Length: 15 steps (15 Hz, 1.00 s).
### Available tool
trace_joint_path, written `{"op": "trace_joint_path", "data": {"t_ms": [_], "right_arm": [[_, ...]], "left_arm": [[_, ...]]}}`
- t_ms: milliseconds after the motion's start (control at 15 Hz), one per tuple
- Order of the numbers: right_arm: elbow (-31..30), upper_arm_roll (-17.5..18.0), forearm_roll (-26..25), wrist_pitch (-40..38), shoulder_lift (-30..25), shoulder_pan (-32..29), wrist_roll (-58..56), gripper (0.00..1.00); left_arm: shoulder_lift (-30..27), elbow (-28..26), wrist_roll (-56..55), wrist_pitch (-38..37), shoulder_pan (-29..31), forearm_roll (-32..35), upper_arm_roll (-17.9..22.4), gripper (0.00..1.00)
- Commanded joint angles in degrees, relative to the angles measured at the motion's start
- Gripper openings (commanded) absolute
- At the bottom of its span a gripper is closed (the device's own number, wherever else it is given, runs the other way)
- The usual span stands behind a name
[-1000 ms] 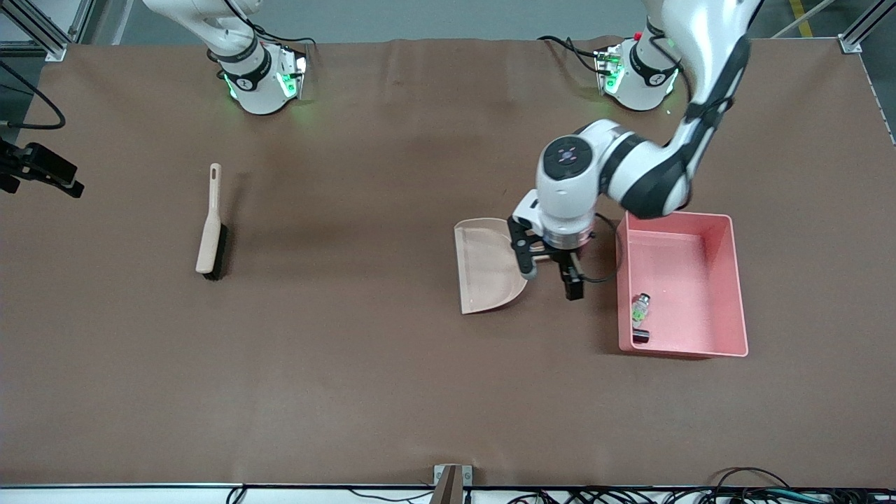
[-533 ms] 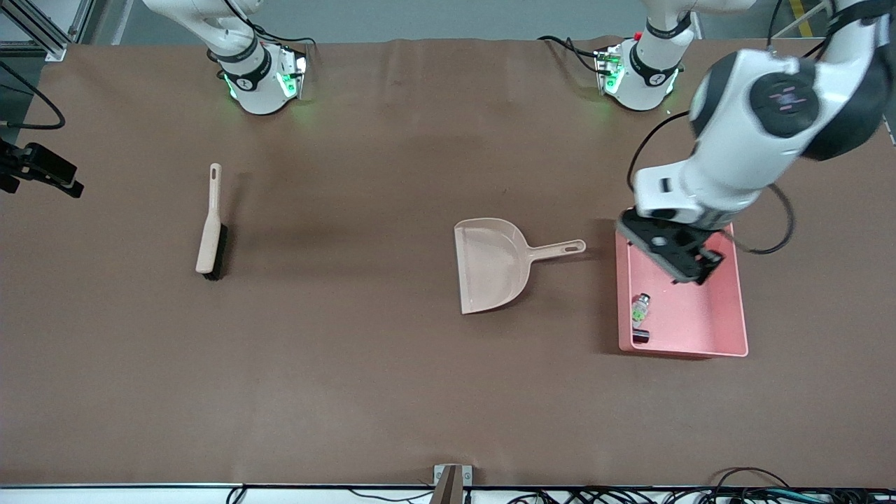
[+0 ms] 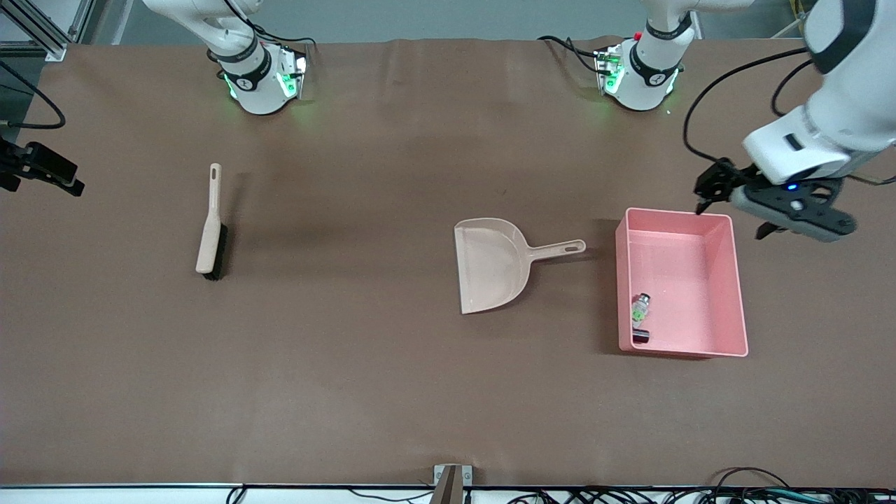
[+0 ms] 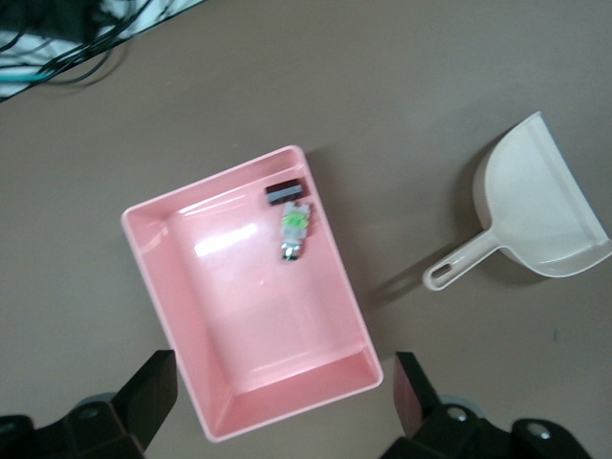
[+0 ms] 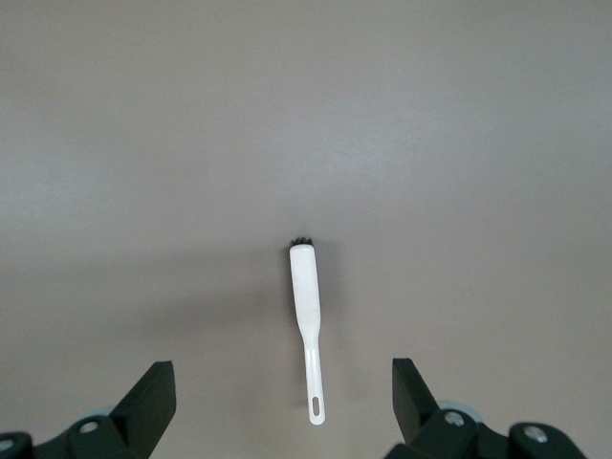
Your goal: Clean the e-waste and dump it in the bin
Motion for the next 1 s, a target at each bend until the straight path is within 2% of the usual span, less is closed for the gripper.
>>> {"op": "trace_joint_path", "data": {"t_ms": [0, 333, 533, 933], "right_arm": [[0.21, 0.03, -0.20, -0.49, -0.20, -0.21, -0.08, 1.00], [0.48, -0.06, -0.20, -0.14, -0.11, -0.30, -0.16, 1.00], [0.48, -0.15, -0.20, -0.84, -0.20, -0.39, -0.16, 1.00], [0.39, -0.23, -0.20, -1.63, -0.20, -0.39, -0.16, 1.00]], "left_arm": [[-2.76, 0.25, -1.27, -3.87, 2.20, -0.05, 0.01, 1.00], [-5.66, 0.08, -12.93, -9.32, 2.91, 2.07, -0.33, 1.00], [-6.19, -0.10, -16.99, -9.86, 4.58, 1.98, -2.61, 1.00], [-6.72, 0.08, -17.88, -9.95, 6.07, 1.89, -3.15, 1.00]]}}
